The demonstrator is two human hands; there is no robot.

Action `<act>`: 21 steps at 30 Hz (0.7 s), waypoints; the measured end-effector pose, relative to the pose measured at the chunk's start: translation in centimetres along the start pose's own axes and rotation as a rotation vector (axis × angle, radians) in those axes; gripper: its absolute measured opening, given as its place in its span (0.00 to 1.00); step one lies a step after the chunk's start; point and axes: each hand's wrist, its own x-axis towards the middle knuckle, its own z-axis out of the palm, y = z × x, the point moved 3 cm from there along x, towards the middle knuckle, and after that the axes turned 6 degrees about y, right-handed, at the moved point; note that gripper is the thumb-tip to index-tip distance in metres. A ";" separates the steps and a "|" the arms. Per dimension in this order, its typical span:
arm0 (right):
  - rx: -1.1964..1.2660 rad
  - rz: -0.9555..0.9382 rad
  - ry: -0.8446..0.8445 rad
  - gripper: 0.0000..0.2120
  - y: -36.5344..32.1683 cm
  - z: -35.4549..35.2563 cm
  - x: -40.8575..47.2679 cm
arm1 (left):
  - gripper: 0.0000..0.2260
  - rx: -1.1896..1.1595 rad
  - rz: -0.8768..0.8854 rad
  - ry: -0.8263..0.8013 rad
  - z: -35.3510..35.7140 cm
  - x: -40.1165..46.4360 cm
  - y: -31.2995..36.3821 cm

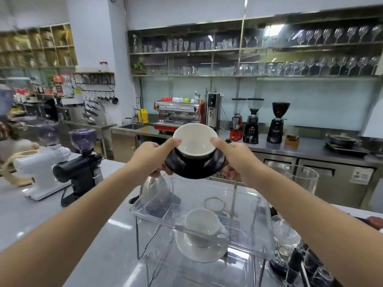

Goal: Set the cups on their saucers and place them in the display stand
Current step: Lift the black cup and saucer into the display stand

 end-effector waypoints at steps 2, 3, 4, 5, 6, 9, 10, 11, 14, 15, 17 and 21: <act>0.006 0.094 -0.016 0.23 0.5 0.5 0.6 | 0.25 0.039 -0.068 -0.038 0.0 0.8 -0.4; 0.002 0.136 -0.026 0.23 0.8 0.7 1.0 | 0.26 0.066 -0.096 -0.057 0.0 1.1 -0.6; -0.013 0.168 -0.035 0.24 1.2 0.8 1.4 | 0.26 0.094 -0.121 -0.077 0.0 1.5 -0.9; -0.036 0.194 -0.047 0.26 1.5 1.0 1.7 | 0.26 0.123 -0.147 -0.101 0.0 1.7 -1.2; -0.059 0.218 -0.062 0.27 1.9 1.1 2.0 | 0.26 0.153 -0.173 -0.129 0.1 1.9 -1.5; -0.134 0.288 -0.111 0.28 3.0 1.5 2.7 | 0.27 0.223 -0.258 -0.210 0.3 2.4 -2.7; -0.156 0.307 -0.125 0.29 3.4 1.6 2.9 | 0.27 0.243 -0.286 -0.227 0.4 2.5 -3.1; -0.173 0.323 -0.139 0.30 3.7 1.8 2.9 | 0.26 0.260 -0.313 -0.240 0.4 2.6 -3.5; -0.204 0.354 -0.179 0.31 4.6 2.2 3.1 | 0.24 0.318 -0.362 -0.275 0.6 2.6 -4.3; -0.212 0.362 -0.189 0.30 4.9 2.3 3.1 | 0.24 0.336 -0.371 -0.291 0.7 2.5 -4.5; -0.222 0.381 -0.204 0.30 5.4 2.5 3.3 | 0.24 0.359 -0.386 -0.319 0.8 2.5 -4.8; -0.234 0.411 -0.235 0.30 6.2 2.9 3.8 | 0.23 0.357 -0.410 -0.334 0.8 2.7 -5.2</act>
